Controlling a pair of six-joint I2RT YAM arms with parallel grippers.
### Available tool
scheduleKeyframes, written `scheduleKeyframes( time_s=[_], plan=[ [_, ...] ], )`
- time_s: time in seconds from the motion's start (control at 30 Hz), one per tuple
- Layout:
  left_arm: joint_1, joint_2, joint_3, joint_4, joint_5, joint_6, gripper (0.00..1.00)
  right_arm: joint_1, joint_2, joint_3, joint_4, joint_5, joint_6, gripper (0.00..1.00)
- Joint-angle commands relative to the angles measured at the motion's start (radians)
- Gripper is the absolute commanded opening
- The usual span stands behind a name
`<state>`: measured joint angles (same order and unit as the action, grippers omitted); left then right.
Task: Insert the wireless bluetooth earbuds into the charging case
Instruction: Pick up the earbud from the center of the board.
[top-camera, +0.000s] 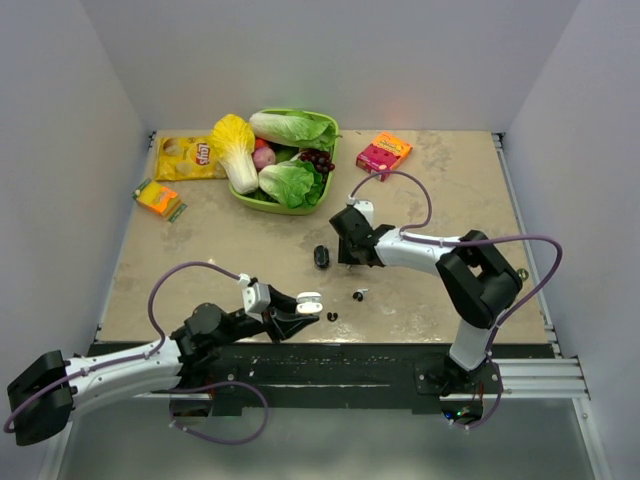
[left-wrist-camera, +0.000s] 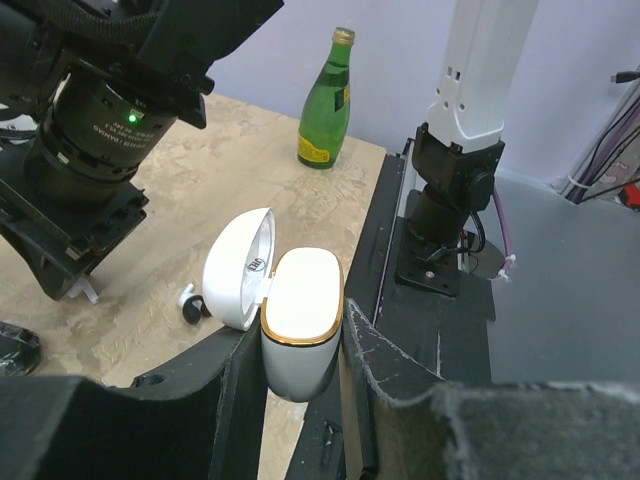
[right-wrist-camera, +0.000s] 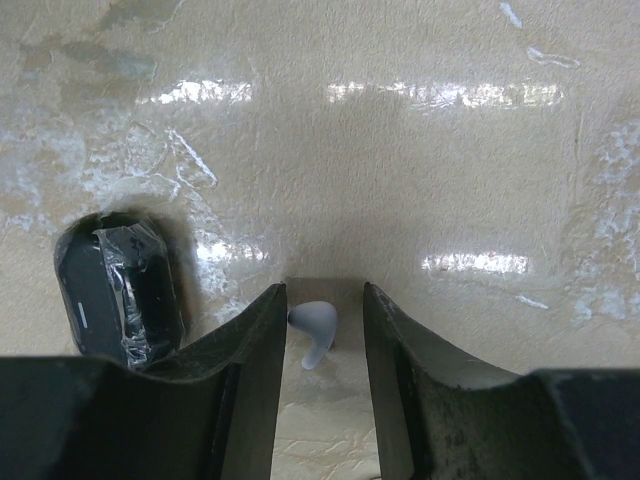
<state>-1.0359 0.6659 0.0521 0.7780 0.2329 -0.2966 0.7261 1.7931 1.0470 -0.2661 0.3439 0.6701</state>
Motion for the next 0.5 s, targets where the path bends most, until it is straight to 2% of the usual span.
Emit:
scheduleKeyframes(
  time_s=[0.0,0.27,0.37,0.47],
  plan=[
    [-0.009,-0.029,-0.051,0.052,0.013,-0.015,0.0,0.019,0.029,-0.035,-0.104,0.009,0.019,0.4],
    [-0.009,-0.035,-0.052,0.052,0.022,-0.018,0.0,0.03,0.026,-0.039,-0.108,0.007,0.028,0.39],
    [-0.009,-0.042,-0.052,0.05,0.022,-0.019,0.0,0.03,0.025,-0.044,-0.104,0.004,0.026,0.36],
    [-0.009,-0.045,-0.052,0.05,0.022,-0.021,0.0,0.03,0.029,-0.045,-0.097,-0.003,0.025,0.27]
  ],
)
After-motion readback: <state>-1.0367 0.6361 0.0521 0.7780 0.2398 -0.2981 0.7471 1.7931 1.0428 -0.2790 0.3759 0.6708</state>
